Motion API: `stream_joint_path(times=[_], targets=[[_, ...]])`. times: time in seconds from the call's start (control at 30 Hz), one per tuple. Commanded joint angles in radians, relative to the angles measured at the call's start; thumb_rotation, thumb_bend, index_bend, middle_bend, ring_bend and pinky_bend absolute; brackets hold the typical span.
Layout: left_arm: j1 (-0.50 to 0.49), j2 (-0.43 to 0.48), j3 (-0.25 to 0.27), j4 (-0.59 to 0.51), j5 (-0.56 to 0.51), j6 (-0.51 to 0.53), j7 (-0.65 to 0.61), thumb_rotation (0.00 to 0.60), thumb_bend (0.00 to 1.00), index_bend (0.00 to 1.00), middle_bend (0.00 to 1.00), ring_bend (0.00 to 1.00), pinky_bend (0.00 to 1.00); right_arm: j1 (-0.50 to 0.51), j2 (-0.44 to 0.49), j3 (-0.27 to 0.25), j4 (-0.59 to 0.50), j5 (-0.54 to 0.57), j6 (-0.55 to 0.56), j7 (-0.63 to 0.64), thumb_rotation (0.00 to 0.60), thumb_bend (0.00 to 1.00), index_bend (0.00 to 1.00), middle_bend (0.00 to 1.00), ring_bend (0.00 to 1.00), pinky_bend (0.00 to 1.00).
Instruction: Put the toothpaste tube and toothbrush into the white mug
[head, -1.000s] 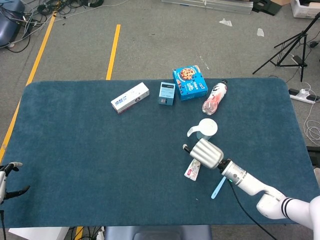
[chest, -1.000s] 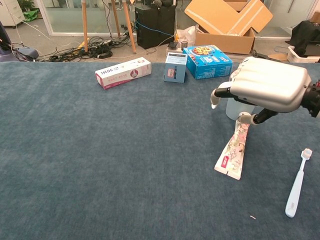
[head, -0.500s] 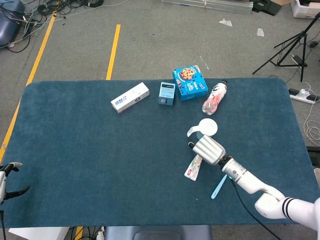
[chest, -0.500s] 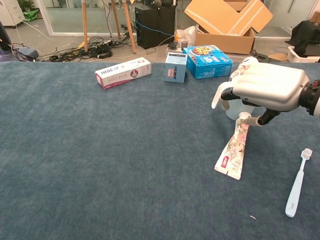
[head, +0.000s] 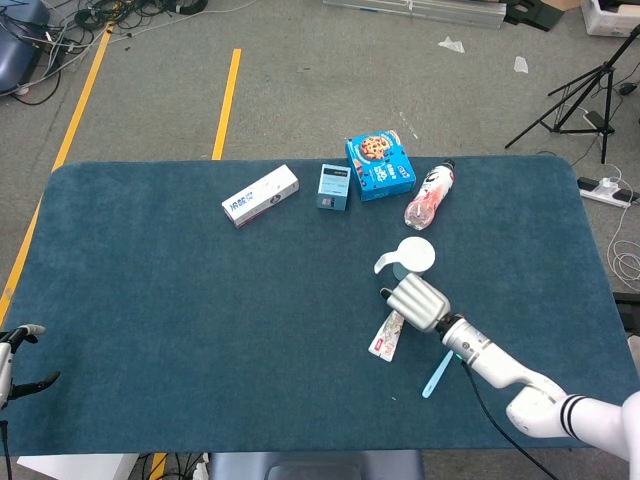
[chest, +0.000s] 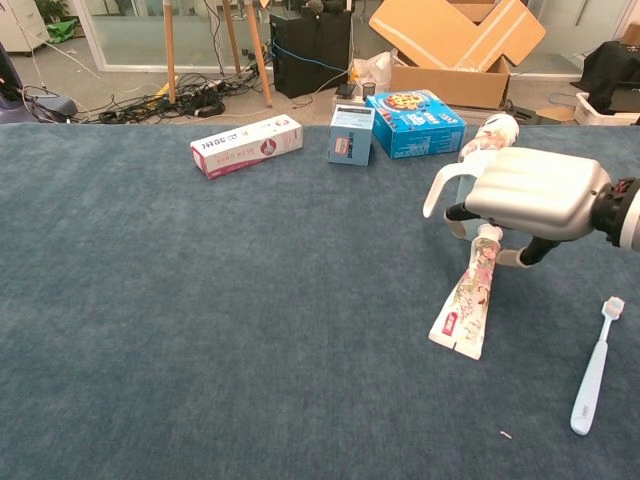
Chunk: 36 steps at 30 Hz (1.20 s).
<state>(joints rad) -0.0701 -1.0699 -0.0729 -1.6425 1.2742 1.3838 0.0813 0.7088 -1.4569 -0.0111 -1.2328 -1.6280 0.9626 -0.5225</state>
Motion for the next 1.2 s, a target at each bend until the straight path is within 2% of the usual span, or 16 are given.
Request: stream_joint_path(times=[0.03, 1.0, 1.2], targets=[[0.000, 0.000, 0.000, 0.000, 0.000, 0.000, 0.000, 0.600, 0.00, 0.31, 0.40, 0.33, 0.28, 0.001, -0.007, -0.002, 0.009, 0.003, -0.006, -0.003, 0.600, 0.18, 0.43, 1.00, 1.00, 1.00], [-0.001, 0.002, -0.001, 0.000, 0.001, -0.001, -0.005, 0.600, 0.00, 0.31, 0.40, 0.33, 0.28, 0.010, -0.045, -0.014, 0.056, 0.017, -0.042, -0.030, 0.600, 0.18, 0.46, 1.00, 1.00, 1.00], [0.000, 0.002, -0.001, 0.000, 0.001, -0.001, -0.007, 0.600, 0.00, 0.31, 0.40, 0.33, 0.28, 0.014, -0.062, -0.010, 0.072, 0.025, -0.050, -0.035, 0.600, 0.18, 0.51, 1.00, 1.00, 1.00]])
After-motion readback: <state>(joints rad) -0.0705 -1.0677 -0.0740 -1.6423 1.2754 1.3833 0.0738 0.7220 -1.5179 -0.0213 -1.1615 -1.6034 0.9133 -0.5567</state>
